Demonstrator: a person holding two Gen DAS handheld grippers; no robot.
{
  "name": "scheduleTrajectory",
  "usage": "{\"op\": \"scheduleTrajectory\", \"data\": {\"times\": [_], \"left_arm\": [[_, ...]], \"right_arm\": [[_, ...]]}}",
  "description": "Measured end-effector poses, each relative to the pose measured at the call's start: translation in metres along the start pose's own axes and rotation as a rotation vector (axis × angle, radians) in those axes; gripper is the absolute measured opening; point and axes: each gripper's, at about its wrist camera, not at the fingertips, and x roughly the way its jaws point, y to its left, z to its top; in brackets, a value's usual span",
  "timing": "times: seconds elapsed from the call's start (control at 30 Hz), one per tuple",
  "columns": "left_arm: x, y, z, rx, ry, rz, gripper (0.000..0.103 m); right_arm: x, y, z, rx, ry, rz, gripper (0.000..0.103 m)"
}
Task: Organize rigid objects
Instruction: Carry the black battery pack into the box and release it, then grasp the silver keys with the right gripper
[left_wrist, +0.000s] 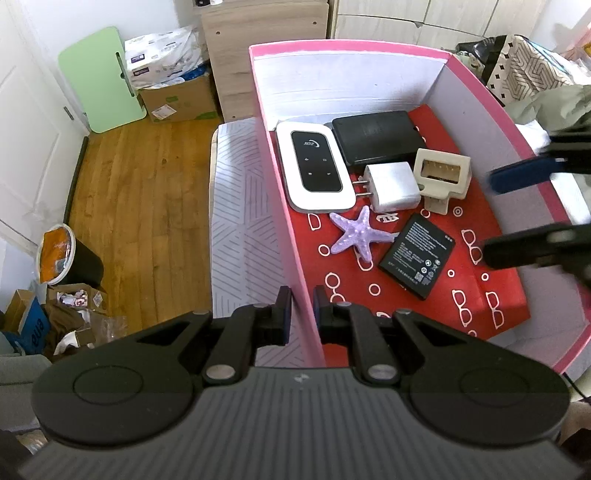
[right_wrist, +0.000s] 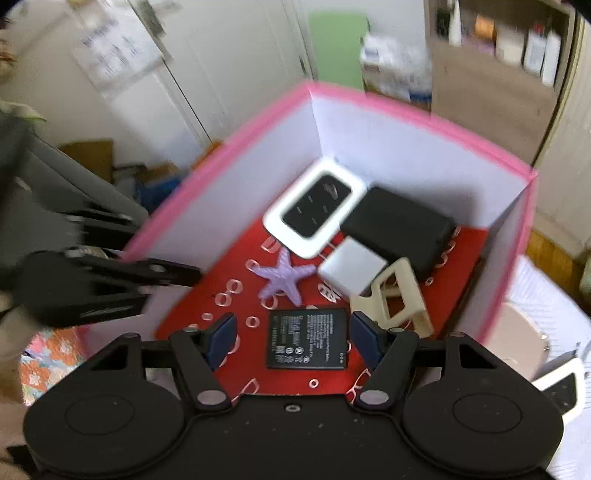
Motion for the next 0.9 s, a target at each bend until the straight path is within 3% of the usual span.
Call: {"op": "scheduleTrajectory", "data": {"times": [0.13, 0.3, 0.43, 0.6, 0.9], "left_arm": [[0.0, 0.001, 0.0, -0.012, -0.002, 0.003, 0.01], [0.0, -0.004, 0.0, -0.013, -0.002, 0.023, 0.01], [0.0, -0.003, 0.001, -0.024, 0.003, 0.024, 0.01], [0.001, -0.005, 0.0, -0.014, -0.001, 0.037, 0.01], [0.003, -0.009, -0.002, -0.007, 0.002, 0.047, 0.01]], "right_arm": [[-0.048, 0.001, -0.023, -0.016, -0.138, -0.026, 0.073], [-0.093, -0.012, -0.058, 0.027, -0.212, -0.085, 0.075], [-0.104, -0.026, -0.084, 0.073, -0.254, -0.128, 0.075], [-0.09, -0.042, -0.123, 0.093, -0.268, -0.158, 0.075], [-0.046, -0.052, -0.169, 0.034, -0.272, -0.228, 0.052]]}}
